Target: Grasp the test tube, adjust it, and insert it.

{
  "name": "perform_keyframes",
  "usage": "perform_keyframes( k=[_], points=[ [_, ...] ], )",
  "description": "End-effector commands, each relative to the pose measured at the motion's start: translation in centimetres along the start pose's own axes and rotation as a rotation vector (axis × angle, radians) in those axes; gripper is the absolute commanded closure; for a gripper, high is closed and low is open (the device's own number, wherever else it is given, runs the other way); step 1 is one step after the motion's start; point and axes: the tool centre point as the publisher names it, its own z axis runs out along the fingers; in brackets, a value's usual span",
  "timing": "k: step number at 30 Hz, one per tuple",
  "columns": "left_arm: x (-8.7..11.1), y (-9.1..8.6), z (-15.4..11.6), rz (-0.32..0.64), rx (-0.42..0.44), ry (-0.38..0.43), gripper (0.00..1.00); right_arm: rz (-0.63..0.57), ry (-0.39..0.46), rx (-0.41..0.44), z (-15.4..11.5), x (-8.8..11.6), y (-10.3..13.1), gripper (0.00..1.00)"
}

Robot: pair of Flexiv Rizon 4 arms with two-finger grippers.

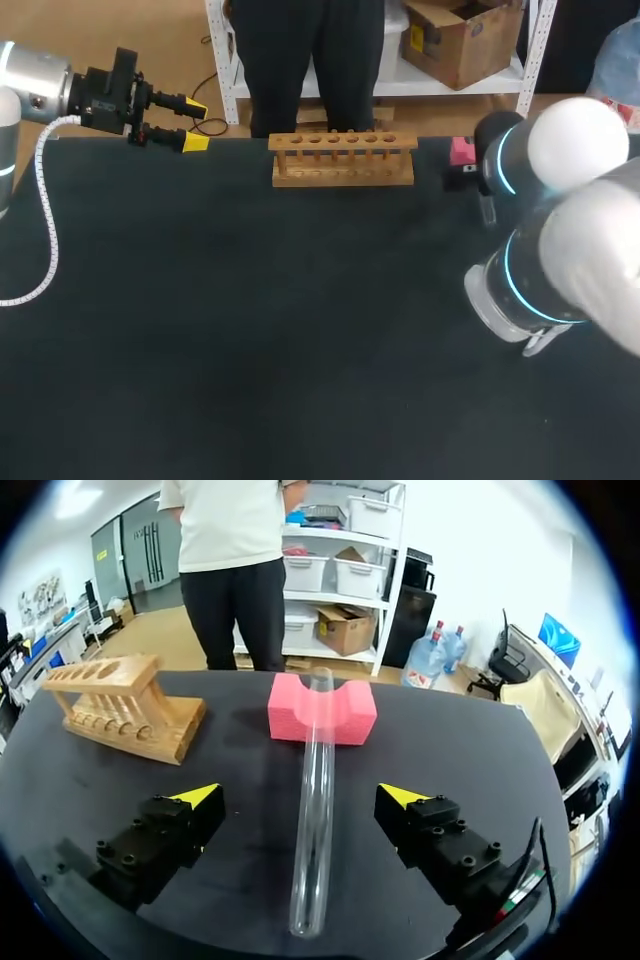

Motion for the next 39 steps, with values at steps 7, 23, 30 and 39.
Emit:
perform_keyframes(
  k=[7,23,30,39],
  points=[
    [0.0,-0.3,0.0,0.002,-0.008,-0.001,0.00,0.006,0.018,-0.154,0.7,-0.4,-0.5,0.34],
    [0.0,-0.3,0.0,0.002,-0.008,-0.001,0.00,-0.012,0.044,-0.157,1.2,0.2,-0.1,0.53],
    [0.0,-0.3,0.0,0.002,-0.008,-0.001,0.00,-0.019,0.058,-0.114,1.4,0.3,-0.2,0.60],
    [0.0,-0.3,0.0,0.002,-0.008,-0.001,0.00,-0.014,0.081,-0.085,1.6,0.6,-0.2,0.68]
  ],
)
